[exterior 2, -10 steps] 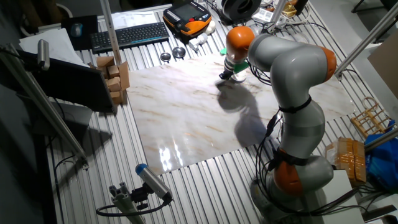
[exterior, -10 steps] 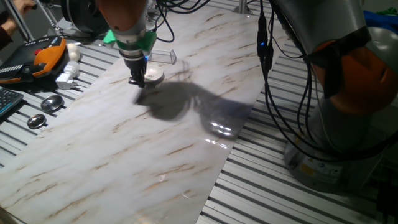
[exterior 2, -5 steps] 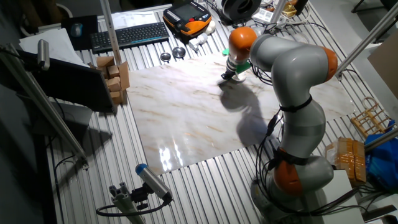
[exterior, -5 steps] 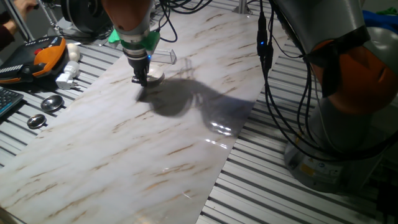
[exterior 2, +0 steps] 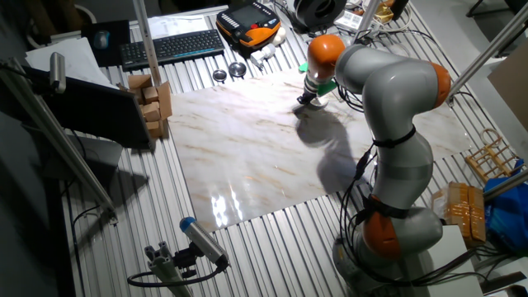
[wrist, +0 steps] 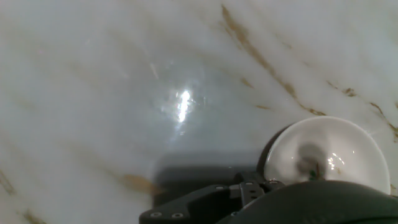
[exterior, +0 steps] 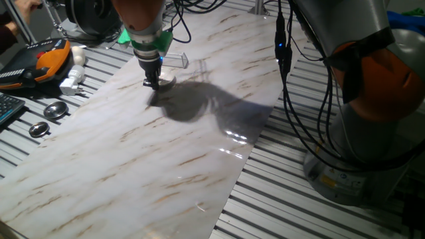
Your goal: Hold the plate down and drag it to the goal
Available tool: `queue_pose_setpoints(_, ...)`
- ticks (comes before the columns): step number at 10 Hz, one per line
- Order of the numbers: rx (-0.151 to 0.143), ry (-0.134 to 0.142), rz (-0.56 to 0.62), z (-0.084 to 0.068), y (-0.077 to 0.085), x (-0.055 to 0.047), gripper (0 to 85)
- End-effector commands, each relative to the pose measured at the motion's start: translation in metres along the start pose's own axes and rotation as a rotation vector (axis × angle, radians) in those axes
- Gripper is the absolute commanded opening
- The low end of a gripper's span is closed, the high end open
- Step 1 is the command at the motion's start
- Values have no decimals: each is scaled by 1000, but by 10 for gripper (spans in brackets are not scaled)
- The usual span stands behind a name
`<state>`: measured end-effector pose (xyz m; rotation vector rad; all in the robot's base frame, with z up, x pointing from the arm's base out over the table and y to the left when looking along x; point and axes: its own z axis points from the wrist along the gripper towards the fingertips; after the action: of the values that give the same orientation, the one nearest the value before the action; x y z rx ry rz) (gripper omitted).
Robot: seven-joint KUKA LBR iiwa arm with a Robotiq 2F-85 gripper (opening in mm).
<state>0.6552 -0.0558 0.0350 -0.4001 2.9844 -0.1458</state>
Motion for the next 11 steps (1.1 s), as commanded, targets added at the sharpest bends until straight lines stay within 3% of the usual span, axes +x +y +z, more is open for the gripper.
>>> queue_pose_setpoints(1, 0, 0, -6, -1, -3, 0, 0)
queue_pose_setpoints(11, 5, -13, -49, 1, -34, -3, 0)
